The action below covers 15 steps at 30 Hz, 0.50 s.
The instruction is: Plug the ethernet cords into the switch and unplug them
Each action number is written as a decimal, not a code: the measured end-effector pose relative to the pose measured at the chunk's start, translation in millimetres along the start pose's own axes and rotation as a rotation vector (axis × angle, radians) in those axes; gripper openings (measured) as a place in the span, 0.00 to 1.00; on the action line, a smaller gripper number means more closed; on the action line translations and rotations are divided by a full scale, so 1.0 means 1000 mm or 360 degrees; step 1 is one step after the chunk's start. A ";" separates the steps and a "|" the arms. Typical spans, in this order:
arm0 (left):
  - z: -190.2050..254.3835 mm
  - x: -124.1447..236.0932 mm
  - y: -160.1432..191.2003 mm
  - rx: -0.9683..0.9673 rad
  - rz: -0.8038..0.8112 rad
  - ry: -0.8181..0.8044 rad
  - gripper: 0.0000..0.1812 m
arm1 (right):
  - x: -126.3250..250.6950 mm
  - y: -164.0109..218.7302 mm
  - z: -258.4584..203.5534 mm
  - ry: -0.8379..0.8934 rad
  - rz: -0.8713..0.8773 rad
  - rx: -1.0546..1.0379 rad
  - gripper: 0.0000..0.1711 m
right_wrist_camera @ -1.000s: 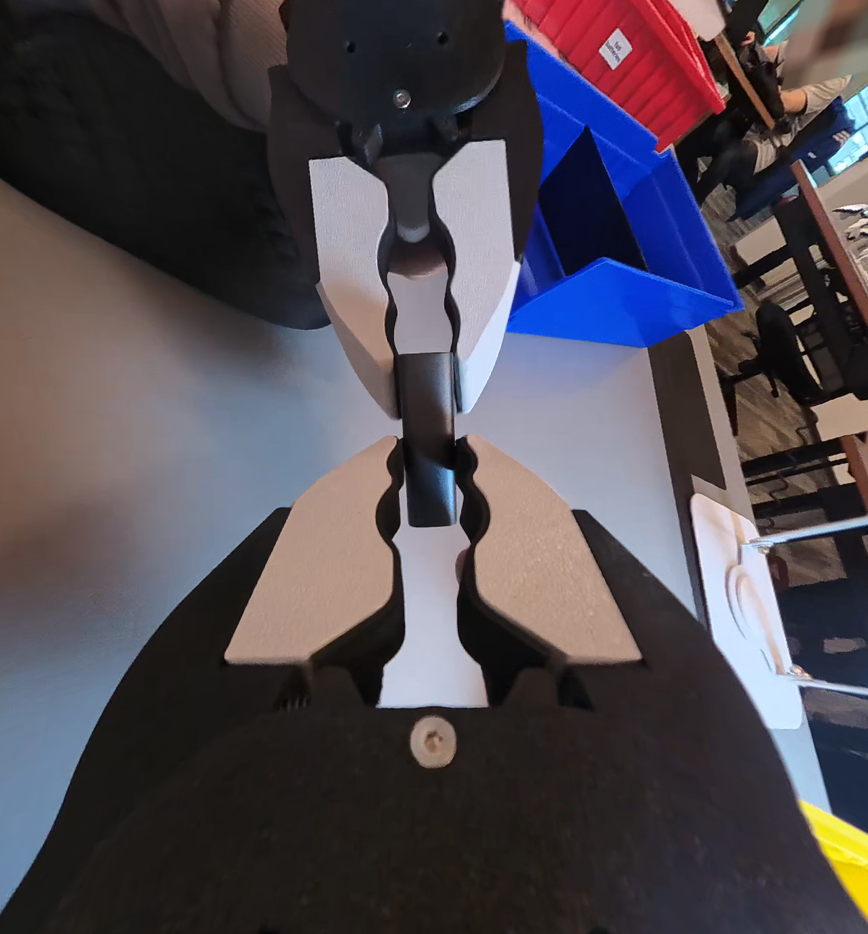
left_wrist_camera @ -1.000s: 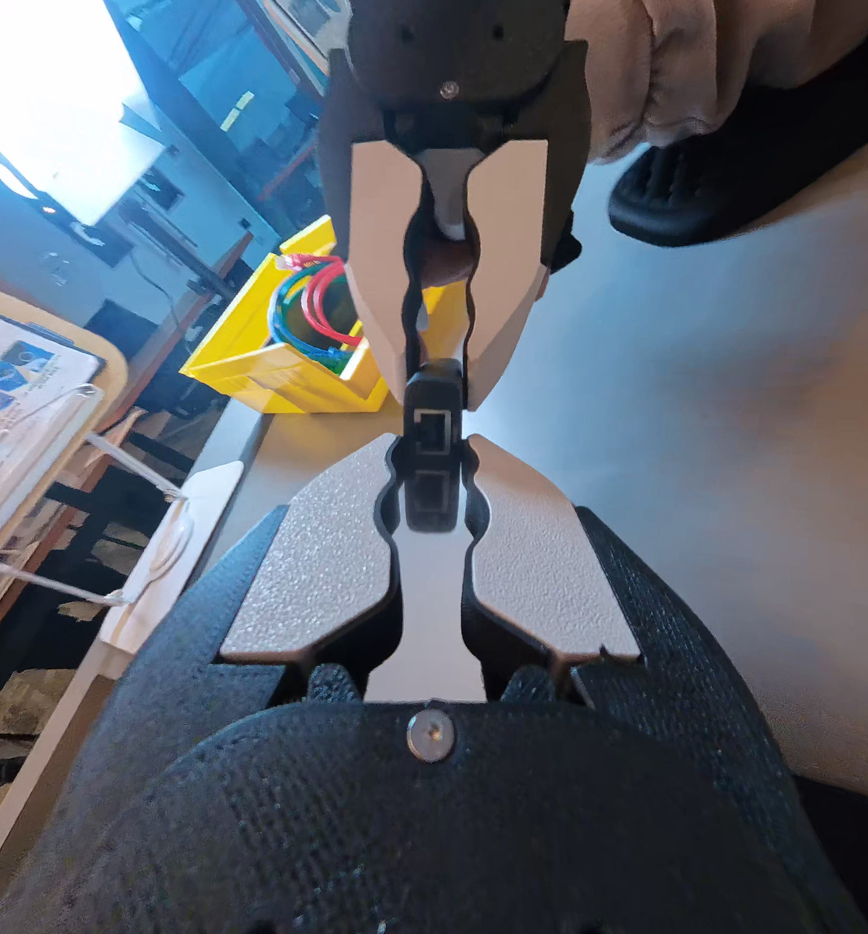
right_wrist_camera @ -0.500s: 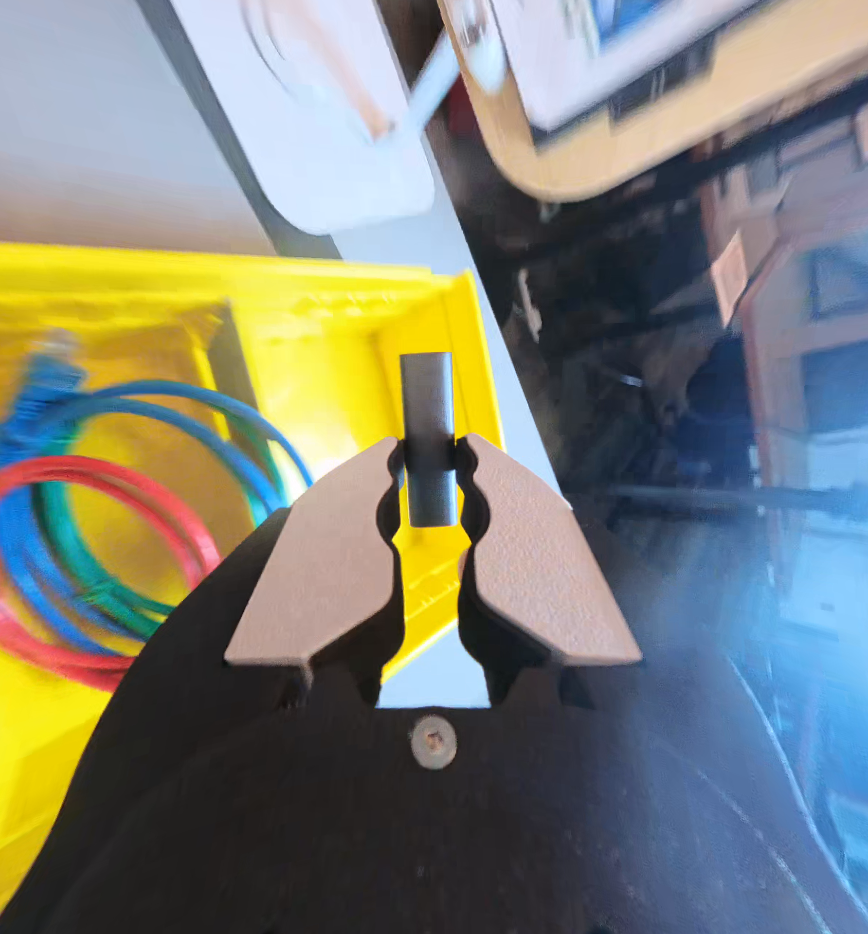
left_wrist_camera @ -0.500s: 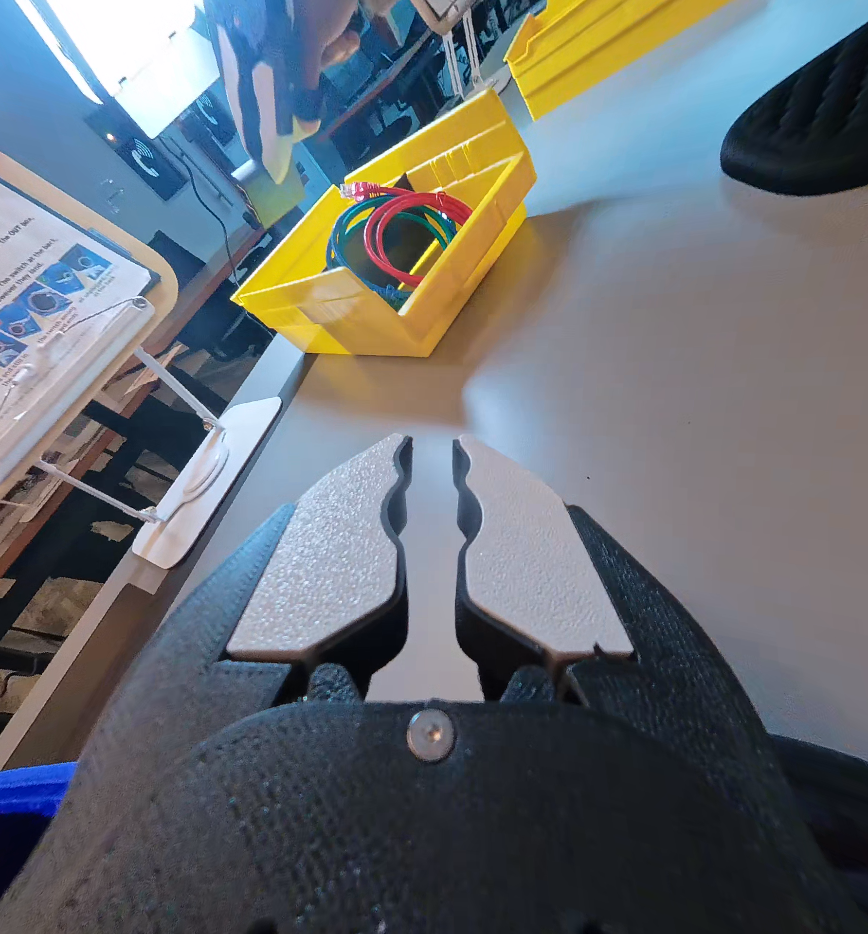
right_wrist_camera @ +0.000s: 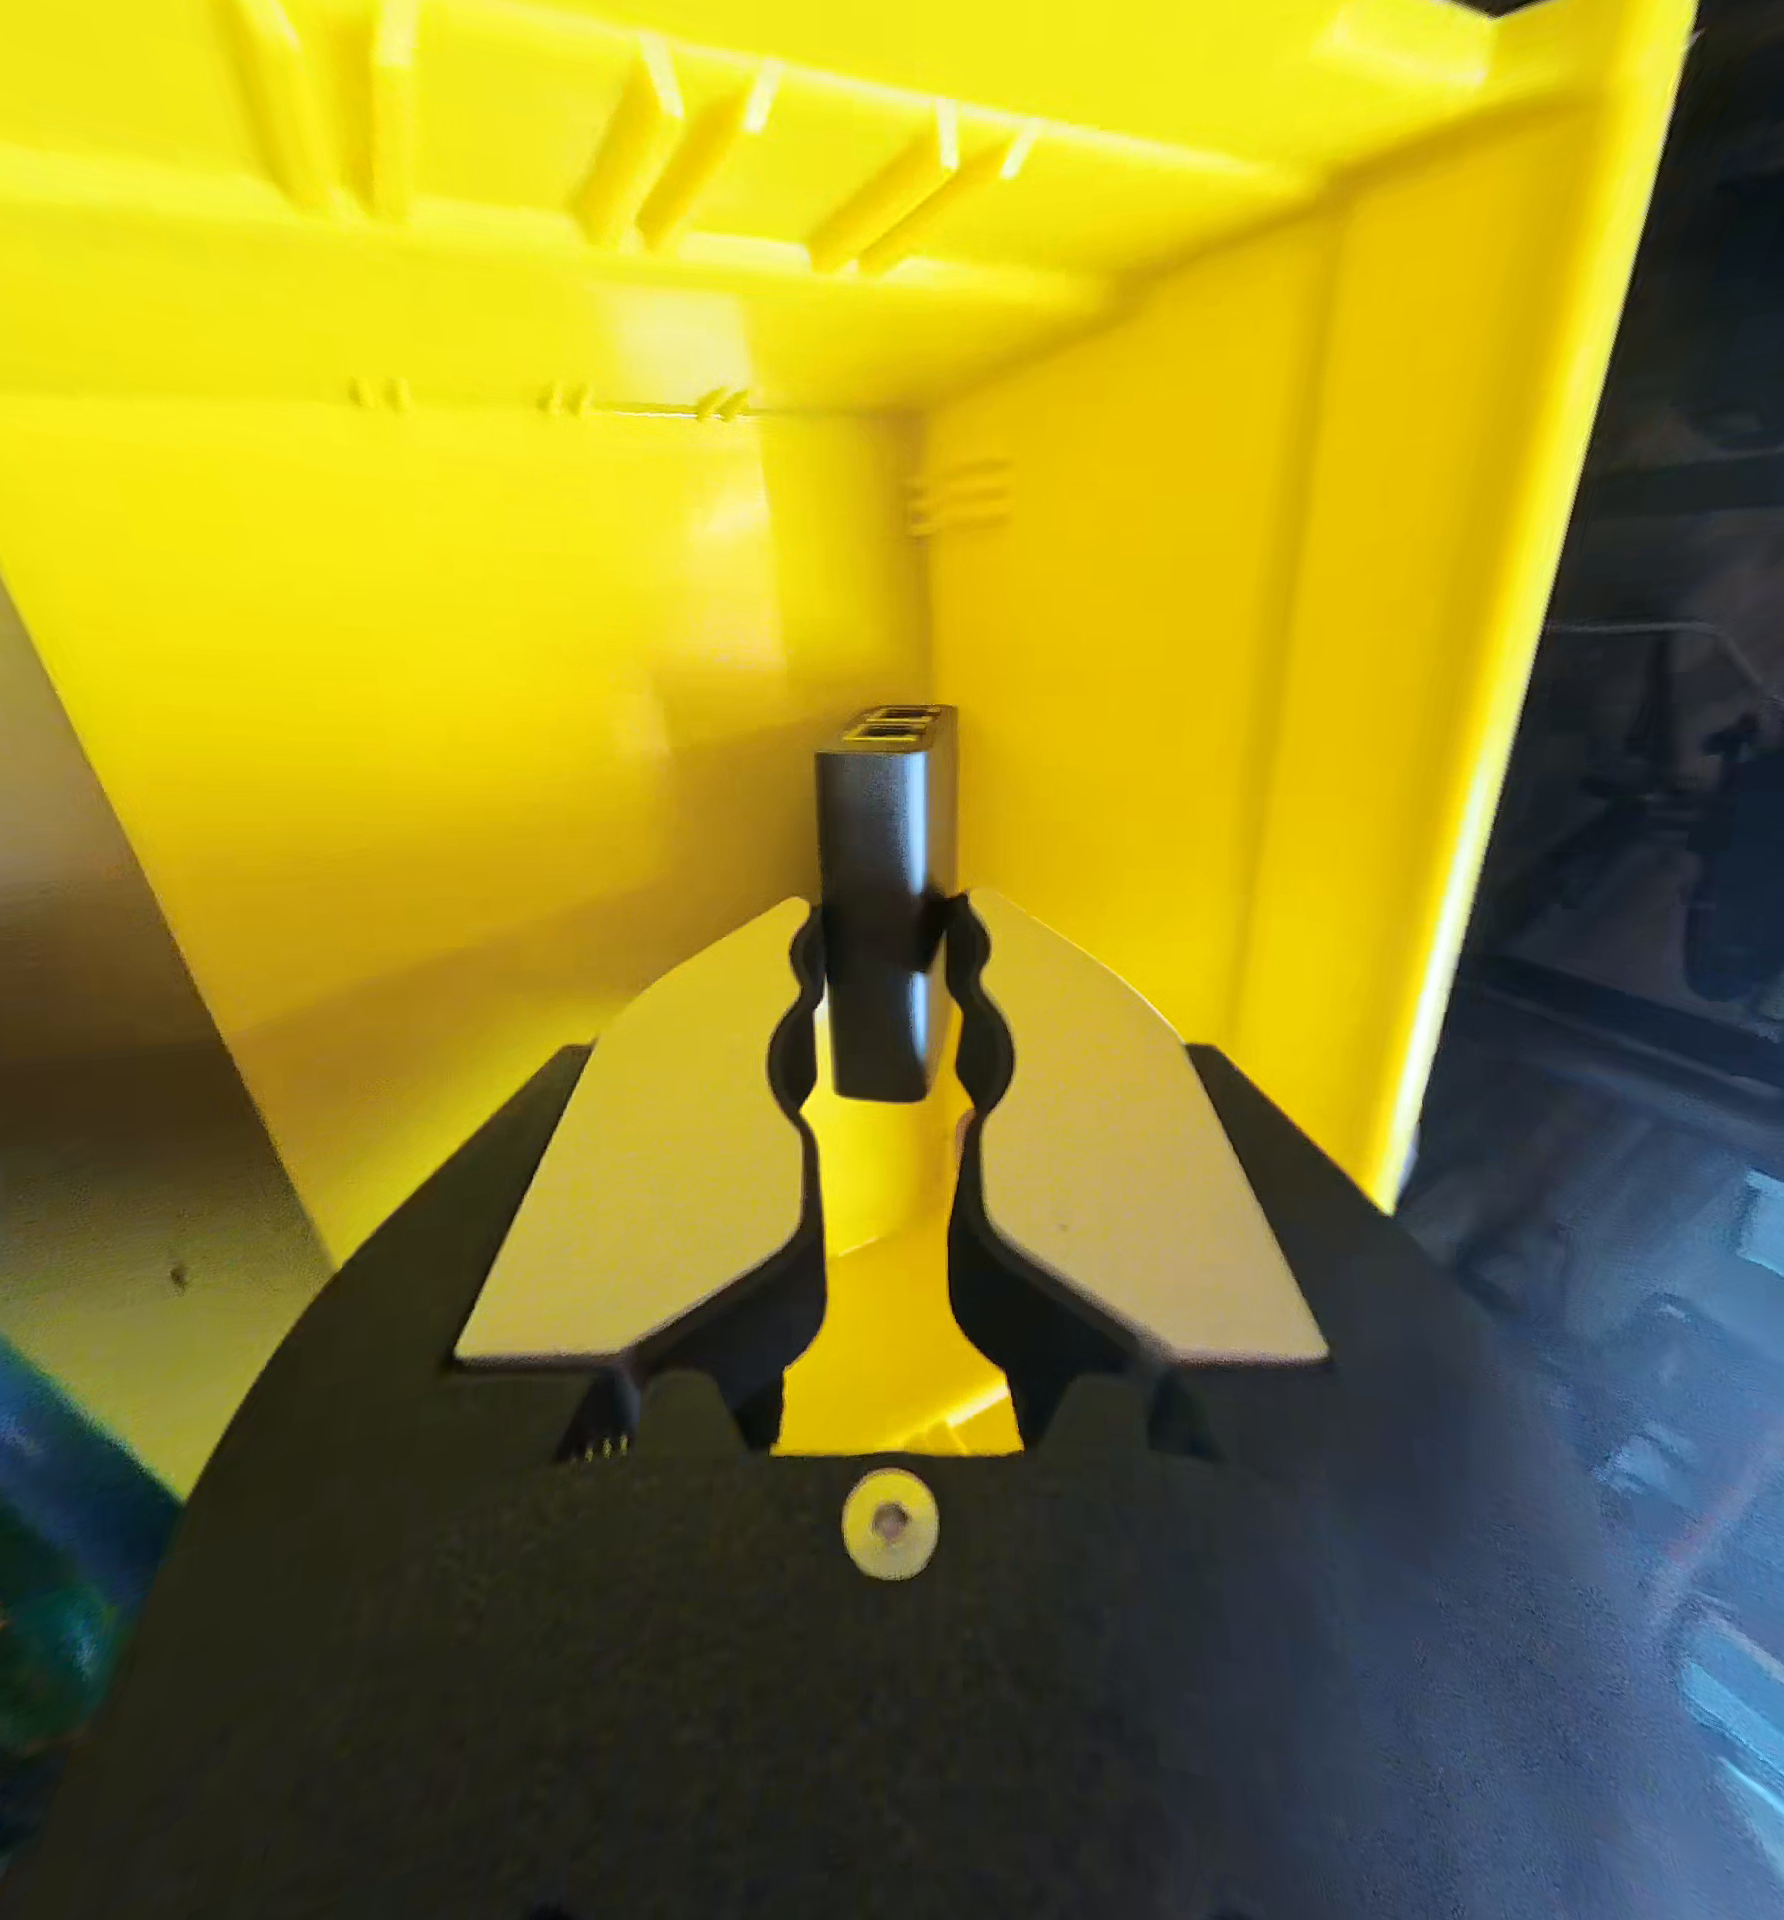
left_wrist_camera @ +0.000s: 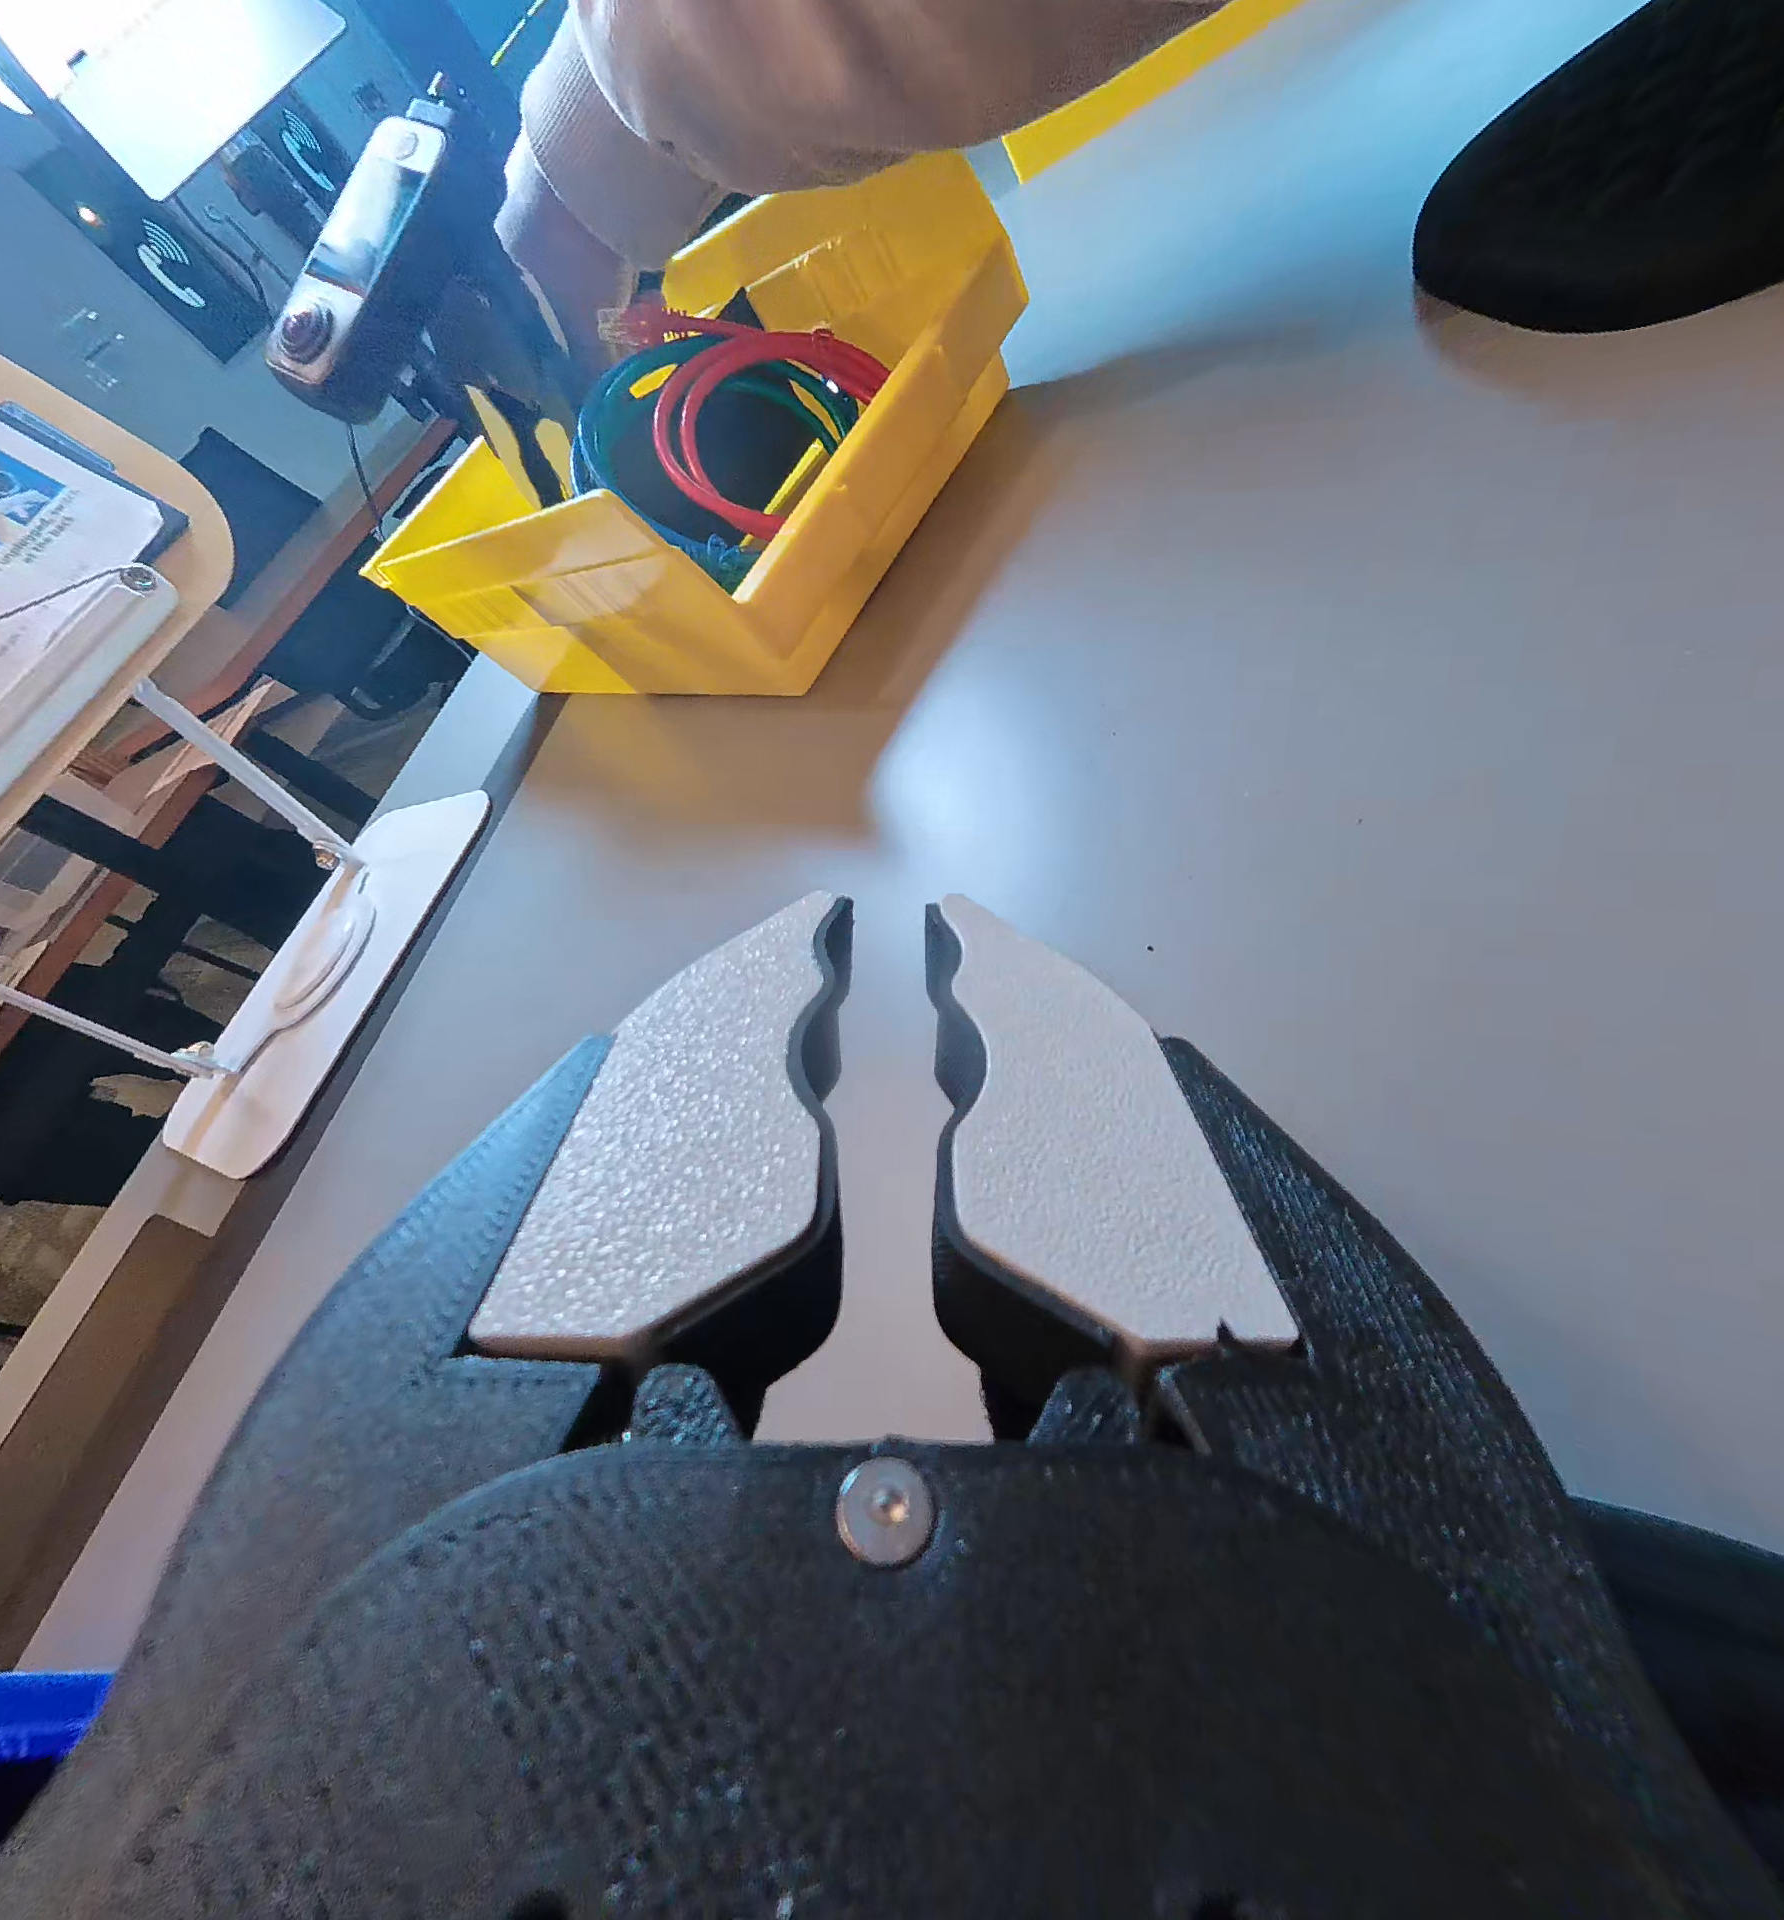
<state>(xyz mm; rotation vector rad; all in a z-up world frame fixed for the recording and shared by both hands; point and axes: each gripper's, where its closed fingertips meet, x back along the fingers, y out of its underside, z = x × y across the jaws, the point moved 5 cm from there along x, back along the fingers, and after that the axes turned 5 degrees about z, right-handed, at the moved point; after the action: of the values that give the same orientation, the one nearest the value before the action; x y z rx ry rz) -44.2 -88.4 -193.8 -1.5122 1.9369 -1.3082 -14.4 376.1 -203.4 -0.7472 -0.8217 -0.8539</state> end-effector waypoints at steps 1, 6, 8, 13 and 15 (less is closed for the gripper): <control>0.000 0.000 0.000 0.0004 -0.0001 0.0002 0.07 | 0.001 0.000 -0.003 -0.0082 0.0016 -0.0051 0.15; 0.000 0.000 0.001 0.0011 -0.0007 0.0005 0.08 | 0.028 0.000 0.003 -0.0256 0.0087 -0.0325 0.22; -0.001 0.000 0.000 0.0008 -0.0010 -0.0011 0.08 | 0.052 -0.005 0.015 -0.0182 0.0250 -0.0403 0.22; -0.013 0.008 -0.003 0.0057 -0.0012 -0.0093 0.08 | 0.139 -0.034 0.020 0.0173 0.0722 -0.0351 0.21; -0.023 0.016 -0.007 0.0080 -0.0023 -0.0131 0.10 | 0.173 -0.046 -0.004 0.0196 0.0859 -0.0317 0.21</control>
<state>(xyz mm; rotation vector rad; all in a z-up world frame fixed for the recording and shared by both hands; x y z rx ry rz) -63.1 -93.0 -172.6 -1.5340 1.8322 -1.2701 17.4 293.6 -48.3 -1.0219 -0.3940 -0.4903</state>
